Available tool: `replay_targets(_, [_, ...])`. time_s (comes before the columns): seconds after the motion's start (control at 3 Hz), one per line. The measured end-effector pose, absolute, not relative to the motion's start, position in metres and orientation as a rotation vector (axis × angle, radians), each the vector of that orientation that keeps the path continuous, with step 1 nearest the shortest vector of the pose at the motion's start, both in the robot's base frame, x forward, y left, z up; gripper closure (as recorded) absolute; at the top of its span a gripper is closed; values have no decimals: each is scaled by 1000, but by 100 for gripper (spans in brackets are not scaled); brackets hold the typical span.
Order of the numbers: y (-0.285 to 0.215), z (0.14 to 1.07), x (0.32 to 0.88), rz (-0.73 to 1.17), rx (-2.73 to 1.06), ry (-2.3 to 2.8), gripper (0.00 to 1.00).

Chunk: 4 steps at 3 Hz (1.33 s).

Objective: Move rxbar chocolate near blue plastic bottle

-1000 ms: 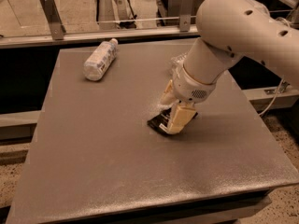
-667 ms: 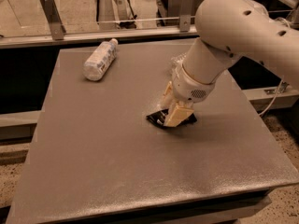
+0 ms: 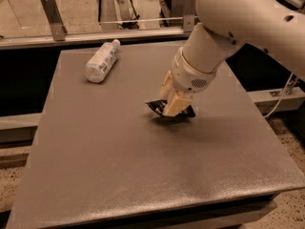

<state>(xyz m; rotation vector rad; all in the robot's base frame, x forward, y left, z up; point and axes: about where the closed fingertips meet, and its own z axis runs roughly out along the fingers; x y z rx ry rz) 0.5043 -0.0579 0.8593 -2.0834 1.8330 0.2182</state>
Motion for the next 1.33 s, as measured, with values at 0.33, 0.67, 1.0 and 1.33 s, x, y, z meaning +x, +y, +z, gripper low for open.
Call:
replay_targets(0.33, [-50, 886, 528, 140, -2079, 1773, 100])
replay_targets(0.67, [-34, 901, 563, 86, -2057, 1717, 100])
replay_targets(1.0, [-7, 899, 602, 67, -2013, 1689, 100])
replay_targets(1.33, [19, 889, 627, 84, -1963, 1683, 100])
